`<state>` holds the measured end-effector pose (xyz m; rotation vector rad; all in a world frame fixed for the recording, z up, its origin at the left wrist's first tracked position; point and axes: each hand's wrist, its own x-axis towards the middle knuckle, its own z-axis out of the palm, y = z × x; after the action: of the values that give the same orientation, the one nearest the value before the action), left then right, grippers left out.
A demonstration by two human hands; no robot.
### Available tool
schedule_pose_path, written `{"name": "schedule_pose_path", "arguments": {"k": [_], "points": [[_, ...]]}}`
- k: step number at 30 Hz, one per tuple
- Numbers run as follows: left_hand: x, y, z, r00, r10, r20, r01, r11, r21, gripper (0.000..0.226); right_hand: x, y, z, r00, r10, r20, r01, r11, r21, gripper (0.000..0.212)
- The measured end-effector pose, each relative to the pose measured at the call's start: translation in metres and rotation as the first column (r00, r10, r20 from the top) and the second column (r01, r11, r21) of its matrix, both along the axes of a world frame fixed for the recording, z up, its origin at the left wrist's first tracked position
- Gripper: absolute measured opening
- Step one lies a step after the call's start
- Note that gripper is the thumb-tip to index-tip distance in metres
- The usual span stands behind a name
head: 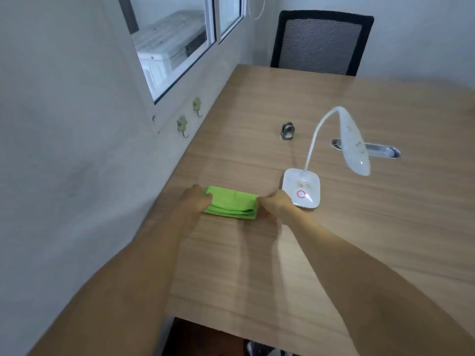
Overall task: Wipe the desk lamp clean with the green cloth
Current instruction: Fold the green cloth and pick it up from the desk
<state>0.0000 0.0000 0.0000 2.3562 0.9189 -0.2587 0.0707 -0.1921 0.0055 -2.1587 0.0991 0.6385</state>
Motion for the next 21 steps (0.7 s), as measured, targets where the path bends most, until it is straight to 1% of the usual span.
{"name": "schedule_pose_path", "arguments": {"k": [2, 3, 4, 6, 8, 10, 11, 13, 14, 18, 21], "points": [[0.001, 0.001, -0.002, 0.998, 0.055, 0.027, -0.054, 0.998, -0.037, 0.054, 0.004, 0.012, -0.007, 0.985, -0.134, -0.107, 0.143, 0.986, 0.084, 0.026], [0.003, 0.001, -0.005, 0.995, 0.085, 0.045, -0.082, 0.995, -0.062, 0.051, 0.006, 0.017, -0.01, 0.972, -0.174, -0.156, 0.195, 0.972, 0.133, 0.025], [0.004, 0.001, -0.006, 0.991, 0.115, 0.067, -0.108, 0.989, -0.101, 0.049, 0.007, 0.021, -0.01, 0.963, -0.188, -0.192, 0.221, 0.961, 0.164, 0.024], [0.007, 0.001, -0.01, 0.982, 0.168, 0.088, -0.149, 0.971, -0.186, 0.047, 0.009, 0.027, -0.013, 0.942, -0.225, -0.251, 0.276, 0.941, 0.195, 0.03], [0.009, 0.004, -0.014, 0.963, 0.249, 0.1, -0.211, 0.933, -0.291, 0.045, 0.011, 0.028, -0.015, 0.926, -0.242, -0.289, 0.311, 0.924, 0.224, 0.032], [0.01, 0.003, -0.017, 0.929, 0.357, 0.096, -0.284, 0.856, -0.432, 0.039, 0.013, 0.026, -0.015, 0.911, -0.241, -0.336, 0.33, 0.913, 0.241, 0.016], [0.01, 0.003, -0.018, 0.916, 0.391, 0.088, -0.307, 0.825, -0.475, 0.036, 0.012, 0.025, -0.014, 0.903, -0.234, -0.359, 0.335, 0.908, 0.252, 0.011], [0.008, 0.0, -0.014, 0.906, 0.417, 0.076, -0.321, 0.792, -0.519, 0.035, 0.012, 0.021, -0.012, 0.895, -0.221, -0.388, 0.343, 0.897, 0.28, 0.024], [0.006, -0.002, -0.011, 0.902, 0.425, 0.071, -0.325, 0.779, -0.535, 0.034, 0.012, 0.019, -0.011, 0.892, -0.218, -0.396, 0.348, 0.891, 0.292, 0.028], [0.002, -0.01, -0.003, 0.897, 0.442, 0.008, -0.336, 0.692, -0.639, 0.021, 0.007, 0.004, -0.005, 0.891, -0.212, -0.402, 0.349, 0.886, 0.305, 0.028], [-0.001, -0.021, 0.004, 0.899, 0.437, -0.009, -0.322, 0.649, -0.689, 0.018, 0.001, -0.013, 0.0, 0.899, -0.213, -0.382, 0.347, 0.879, 0.326, 0.031]]}}
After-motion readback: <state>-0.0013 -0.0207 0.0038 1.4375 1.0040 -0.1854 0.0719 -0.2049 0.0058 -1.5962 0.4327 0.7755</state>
